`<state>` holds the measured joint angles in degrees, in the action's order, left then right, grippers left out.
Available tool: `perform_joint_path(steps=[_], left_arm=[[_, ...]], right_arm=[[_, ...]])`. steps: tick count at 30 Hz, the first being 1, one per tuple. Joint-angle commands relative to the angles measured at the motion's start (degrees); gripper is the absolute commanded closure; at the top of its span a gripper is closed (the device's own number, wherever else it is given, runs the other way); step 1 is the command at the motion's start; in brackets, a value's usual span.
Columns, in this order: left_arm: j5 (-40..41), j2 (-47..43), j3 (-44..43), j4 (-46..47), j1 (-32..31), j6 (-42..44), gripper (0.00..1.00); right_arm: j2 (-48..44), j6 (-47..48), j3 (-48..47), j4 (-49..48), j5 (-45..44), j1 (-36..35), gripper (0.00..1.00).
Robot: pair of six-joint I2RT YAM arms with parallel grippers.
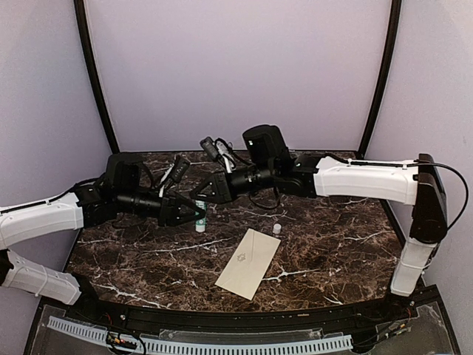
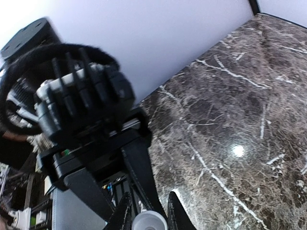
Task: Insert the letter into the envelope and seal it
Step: Screw the solid glue.
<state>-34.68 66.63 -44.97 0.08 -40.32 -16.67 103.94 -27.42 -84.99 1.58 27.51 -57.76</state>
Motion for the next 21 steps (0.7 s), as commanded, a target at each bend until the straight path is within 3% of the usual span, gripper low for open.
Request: perform_joint_path(steps=[1,6,11,14,18,21], left_arm=[[-22.2,-0.5,-2.8,3.7,-0.6,1.8,1.0],[-28.6,0.5,-3.9,2.5,-0.5,2.4,1.0],[-29.1,3.6,-4.8,2.3,-0.5,2.6,1.0],[-24.7,3.0,-4.4,2.3,-0.5,3.4,1.0],[-12.0,-0.4,-3.1,2.6,-0.5,4.5,1.0],[5.4,-4.3,-1.9,1.8,-0.5,4.2,1.0]], right_arm=[[-3.7,3.4,0.3,-10.5,20.6,-0.2,0.89],[-4.6,2.3,1.0,-14.4,31.0,-0.2,0.89],[-6.1,7.4,0.4,-9.0,30.3,-0.1,0.85],[-6.9,9.2,0.3,-7.0,25.8,0.5,0.73],[-9.8,7.6,3.5,-8.7,13.1,2.3,0.39],[-12.1,4.9,6.6,-10.5,4.2,4.1,0.25]])
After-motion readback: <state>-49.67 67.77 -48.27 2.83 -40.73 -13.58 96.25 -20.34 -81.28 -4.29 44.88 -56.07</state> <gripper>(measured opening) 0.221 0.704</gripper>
